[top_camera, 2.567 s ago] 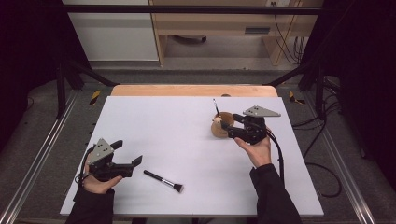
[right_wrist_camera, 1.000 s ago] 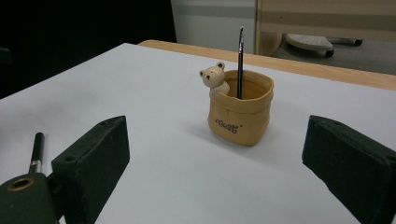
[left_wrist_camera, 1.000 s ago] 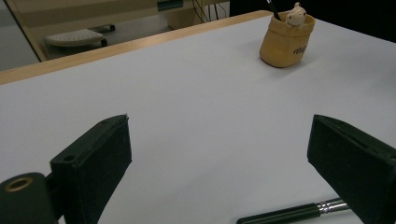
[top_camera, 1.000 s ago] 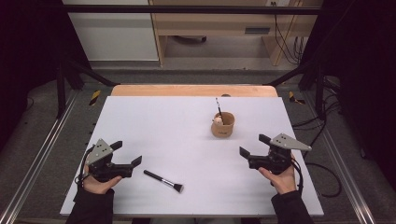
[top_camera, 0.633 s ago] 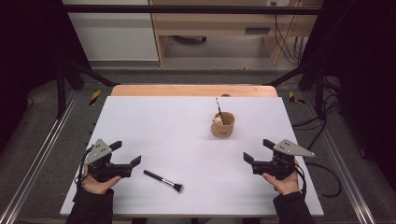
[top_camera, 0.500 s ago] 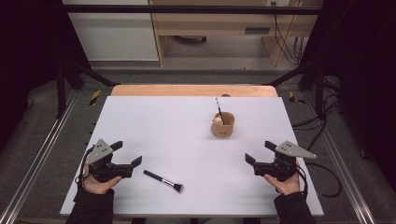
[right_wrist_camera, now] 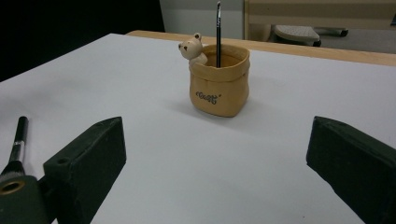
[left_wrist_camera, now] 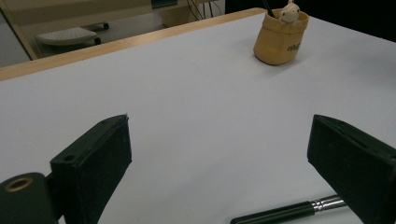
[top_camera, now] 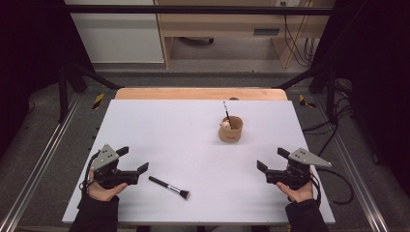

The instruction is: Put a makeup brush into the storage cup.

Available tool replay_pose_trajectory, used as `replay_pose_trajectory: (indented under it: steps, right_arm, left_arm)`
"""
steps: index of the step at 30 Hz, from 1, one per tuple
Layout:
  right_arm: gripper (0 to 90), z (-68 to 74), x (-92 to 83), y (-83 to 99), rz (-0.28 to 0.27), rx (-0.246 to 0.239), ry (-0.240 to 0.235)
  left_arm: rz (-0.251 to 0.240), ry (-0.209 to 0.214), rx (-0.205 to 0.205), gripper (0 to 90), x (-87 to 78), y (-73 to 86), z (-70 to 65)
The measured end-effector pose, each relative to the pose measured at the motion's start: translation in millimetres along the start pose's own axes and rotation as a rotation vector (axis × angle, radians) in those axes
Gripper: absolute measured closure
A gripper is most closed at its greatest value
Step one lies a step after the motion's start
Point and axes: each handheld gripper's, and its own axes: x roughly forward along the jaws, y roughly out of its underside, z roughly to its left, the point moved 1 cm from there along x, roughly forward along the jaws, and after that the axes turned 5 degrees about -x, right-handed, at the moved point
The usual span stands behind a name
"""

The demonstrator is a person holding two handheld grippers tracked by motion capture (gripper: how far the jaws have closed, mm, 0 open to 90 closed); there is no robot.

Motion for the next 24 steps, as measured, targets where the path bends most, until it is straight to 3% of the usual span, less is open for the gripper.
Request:
replay_pose_trajectory:
  steps: [24]
  right_arm:
    - [6.2, 4.0, -1.4, -3.0, 0.001, -0.006, -0.014]
  left_arm:
    - [0.153, 0.117, 0.114, 7.1, 20.0, 4.0, -22.1]
